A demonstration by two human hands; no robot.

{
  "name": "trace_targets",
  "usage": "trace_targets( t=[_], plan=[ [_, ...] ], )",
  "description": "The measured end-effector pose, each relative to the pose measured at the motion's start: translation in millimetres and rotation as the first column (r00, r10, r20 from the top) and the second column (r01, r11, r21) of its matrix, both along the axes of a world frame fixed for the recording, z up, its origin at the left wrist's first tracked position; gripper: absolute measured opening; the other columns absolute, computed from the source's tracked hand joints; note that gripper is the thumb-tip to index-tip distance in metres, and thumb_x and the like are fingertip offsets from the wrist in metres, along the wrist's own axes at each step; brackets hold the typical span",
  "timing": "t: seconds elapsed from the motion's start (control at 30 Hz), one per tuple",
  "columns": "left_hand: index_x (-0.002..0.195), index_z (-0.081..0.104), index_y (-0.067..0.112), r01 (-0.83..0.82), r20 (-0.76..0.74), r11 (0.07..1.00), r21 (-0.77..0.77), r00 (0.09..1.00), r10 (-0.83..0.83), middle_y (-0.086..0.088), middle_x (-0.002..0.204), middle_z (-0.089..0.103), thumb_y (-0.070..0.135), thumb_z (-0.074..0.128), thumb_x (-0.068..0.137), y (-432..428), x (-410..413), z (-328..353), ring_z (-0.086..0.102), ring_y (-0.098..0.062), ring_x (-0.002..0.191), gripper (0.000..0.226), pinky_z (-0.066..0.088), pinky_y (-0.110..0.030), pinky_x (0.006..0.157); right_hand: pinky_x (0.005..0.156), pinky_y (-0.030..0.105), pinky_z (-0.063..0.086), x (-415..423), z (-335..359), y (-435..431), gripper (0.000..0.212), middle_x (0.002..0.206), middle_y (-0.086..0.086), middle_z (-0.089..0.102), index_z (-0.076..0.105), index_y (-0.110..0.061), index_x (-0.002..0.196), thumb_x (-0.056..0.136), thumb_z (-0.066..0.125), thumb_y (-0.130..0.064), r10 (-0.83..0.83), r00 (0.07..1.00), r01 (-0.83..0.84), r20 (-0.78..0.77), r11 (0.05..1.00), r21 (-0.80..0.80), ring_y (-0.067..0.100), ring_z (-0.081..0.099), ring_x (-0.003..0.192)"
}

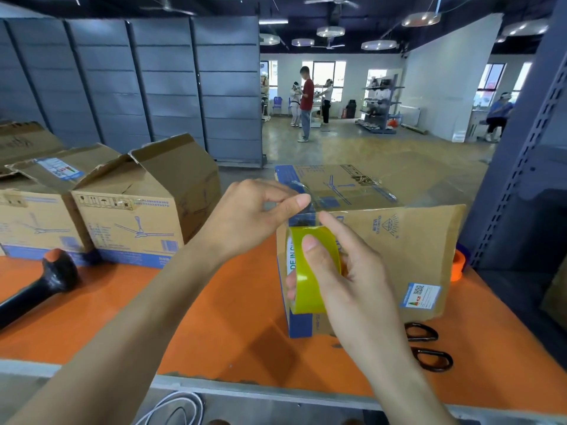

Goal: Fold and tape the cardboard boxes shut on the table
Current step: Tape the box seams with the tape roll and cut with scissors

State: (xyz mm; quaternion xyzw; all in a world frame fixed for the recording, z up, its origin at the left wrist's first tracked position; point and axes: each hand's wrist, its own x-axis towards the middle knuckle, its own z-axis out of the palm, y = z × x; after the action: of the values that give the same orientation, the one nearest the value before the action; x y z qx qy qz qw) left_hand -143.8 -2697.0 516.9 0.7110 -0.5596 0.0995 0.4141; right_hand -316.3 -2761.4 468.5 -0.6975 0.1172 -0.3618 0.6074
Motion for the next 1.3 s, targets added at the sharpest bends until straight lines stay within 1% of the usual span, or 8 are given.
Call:
trace_targets(
  t=[0.13,0.37,0.57,0.73,0.83,1.03,1.23,1.3],
  plan=[
    [0.106,0.081,0.029,-0.008,0.048,0.995,0.101,0.999,0.004,0.019,0.108,0.074,0.039,0.077,0.088,-0.7,0.2,12.3,0.063,0.011,0.104,0.022,0.039,-0.004,0.091,0.076,0.013,0.052,-4.3,-5.9,5.4,0.056,0.077,0.002,0.076,0.033,-0.040,0.153,0.103,0.056,-0.038,0.025,1.000,-0.024,0.011,0.993,-0.112,0.011,0.074,0.082],
    [0.110,0.080,0.029,-0.071,0.087,0.981,0.183,0.995,0.056,0.016,0.118,0.072,0.039,0.075,0.089,-2.3,-3.9,14.4,0.058,0.008,0.110,0.023,0.037,-0.007,0.097,0.073,0.003,0.042,-5.7,-7.0,2.0,0.054,0.067,-0.001,0.073,0.031,-0.041,0.150,0.102,0.054,-0.043,-0.025,0.996,0.013,-0.083,0.990,-0.138,0.012,0.074,0.072],
    [0.115,0.077,0.031,-0.093,0.076,0.976,0.199,0.994,0.080,0.015,0.123,0.069,0.040,0.071,0.093,2.0,-9.5,11.6,0.061,-0.001,0.115,0.025,0.041,-0.029,0.108,0.067,0.048,0.063,-13.0,-18.1,3.4,0.046,0.067,0.010,0.072,0.044,-0.038,0.140,0.098,0.062,-0.038,0.025,0.990,-0.016,-0.136,0.997,0.070,0.028,0.073,0.060],
    [0.134,0.067,0.026,-0.078,0.082,0.980,0.182,0.995,0.064,0.011,0.139,0.058,0.032,0.072,0.094,5.3,-15.7,0.6,0.052,-0.002,0.128,0.040,0.035,-0.019,0.112,0.072,0.019,0.056,-11.2,-29.4,-4.9,0.048,0.082,-0.007,0.075,0.044,-0.037,0.142,0.098,0.058,-0.046,-0.065,0.988,0.053,-0.140,0.995,-0.089,0.003,0.072,0.076],
    [0.134,0.064,0.025,-0.133,-0.077,0.989,-0.066,0.989,0.128,0.007,0.126,0.055,0.025,0.077,0.090,13.5,-33.3,-23.3,0.053,0.000,0.117,0.046,0.039,-0.017,0.106,0.085,-0.003,0.036,-13.2,-32.7,-8.4,0.059,0.108,-0.041,0.053,0.041,-0.041,0.145,0.091,0.051,-0.062,-0.166,0.964,0.113,-0.206,0.963,-0.246,-0.034,0.043,0.099],
    [0.095,0.067,0.023,-0.163,-0.699,0.982,-0.098,0.713,0.049,0.003,0.069,0.068,0.041,0.069,0.094,27.9,-79.5,-66.6,0.063,-0.015,0.065,0.018,0.056,-0.036,0.068,0.088,-0.010,0.022,-19.5,-40.8,-7.5,0.070,0.134,-0.032,0.043,0.043,-0.042,0.148,0.088,0.030,-0.074,-0.195,0.955,0.130,-0.222,0.951,-0.279,-0.031,0.035,0.110],
    [0.101,0.073,0.022,-0.105,-0.897,0.987,-0.122,0.437,-0.064,-0.004,0.081,0.070,0.026,0.065,0.098,20.7,-95.5,-61.8,0.066,-0.018,0.066,0.009,0.059,-0.031,0.065,0.098,0.039,0.047,-45.3,-58.0,-43.3,0.037,0.116,-0.006,0.069,0.064,-0.027,0.123,0.109,0.034,-0.041,-0.301,0.914,0.171,-0.271,0.894,-0.415,0.017,0.061,0.111],
    [0.107,0.072,0.018,-0.100,-0.933,0.987,-0.126,0.351,-0.084,-0.008,0.087,0.070,0.025,0.064,0.097,19.4,-94.9,-58.5,0.067,-0.021,0.067,0.014,0.057,-0.026,0.057,0.095,0.037,0.047,-60.5,-64.9,-66.3,0.028,0.111,-0.004,0.069,0.067,-0.022,0.116,0.108,0.041,-0.026,-0.342,0.870,0.141,-0.356,0.863,-0.485,0.021,0.063,0.108]
  ],
)
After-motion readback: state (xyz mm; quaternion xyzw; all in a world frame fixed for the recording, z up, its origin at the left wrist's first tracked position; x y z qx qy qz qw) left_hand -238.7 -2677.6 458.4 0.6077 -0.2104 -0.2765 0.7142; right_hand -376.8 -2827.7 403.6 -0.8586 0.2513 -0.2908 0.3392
